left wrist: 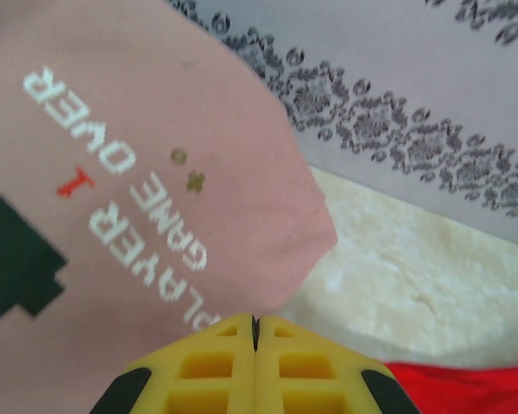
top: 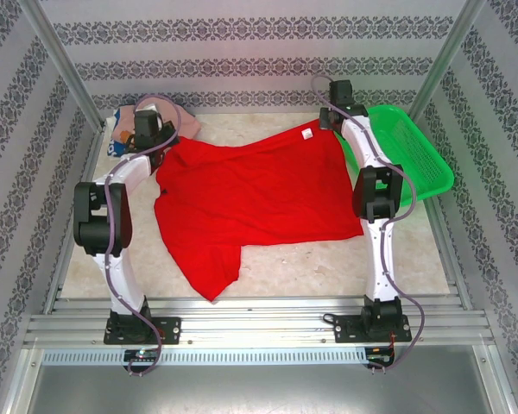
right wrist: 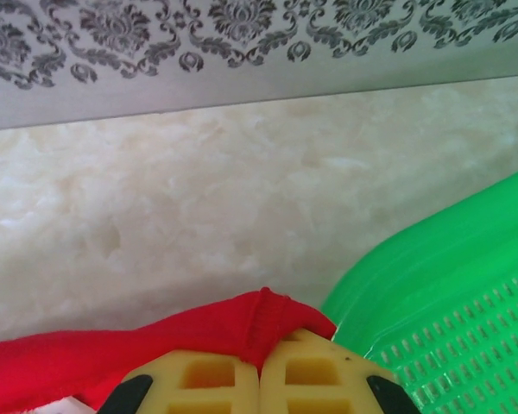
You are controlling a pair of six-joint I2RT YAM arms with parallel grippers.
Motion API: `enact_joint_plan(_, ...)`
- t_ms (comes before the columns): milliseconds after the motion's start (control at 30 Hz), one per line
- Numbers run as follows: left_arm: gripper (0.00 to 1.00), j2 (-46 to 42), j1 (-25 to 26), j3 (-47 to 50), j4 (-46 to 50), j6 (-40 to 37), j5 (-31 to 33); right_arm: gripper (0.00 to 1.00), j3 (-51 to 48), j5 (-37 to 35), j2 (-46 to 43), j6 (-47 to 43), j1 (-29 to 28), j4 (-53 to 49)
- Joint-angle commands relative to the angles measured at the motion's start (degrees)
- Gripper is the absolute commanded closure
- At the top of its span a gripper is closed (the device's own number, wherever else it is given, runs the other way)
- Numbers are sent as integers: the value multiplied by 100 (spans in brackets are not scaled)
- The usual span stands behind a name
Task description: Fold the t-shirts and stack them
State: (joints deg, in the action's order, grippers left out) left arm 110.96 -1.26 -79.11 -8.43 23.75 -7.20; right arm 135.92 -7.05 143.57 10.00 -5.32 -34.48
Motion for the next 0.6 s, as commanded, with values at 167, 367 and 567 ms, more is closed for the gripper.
enact_joint_plan(167,100,-848,-33,1125,-959,43,-447,100,-1725,-77,-1014,-101,-113,495)
enact_joint_plan(367,100,-1236,-33,1750,-957,-90,-348,100,-2716,-21,-1542,-131,-141,794)
enact_joint_plan(567,100,-1846,-94,2405,-1043,-169,-179,100,-3339,19,-2006,-323,-203,840)
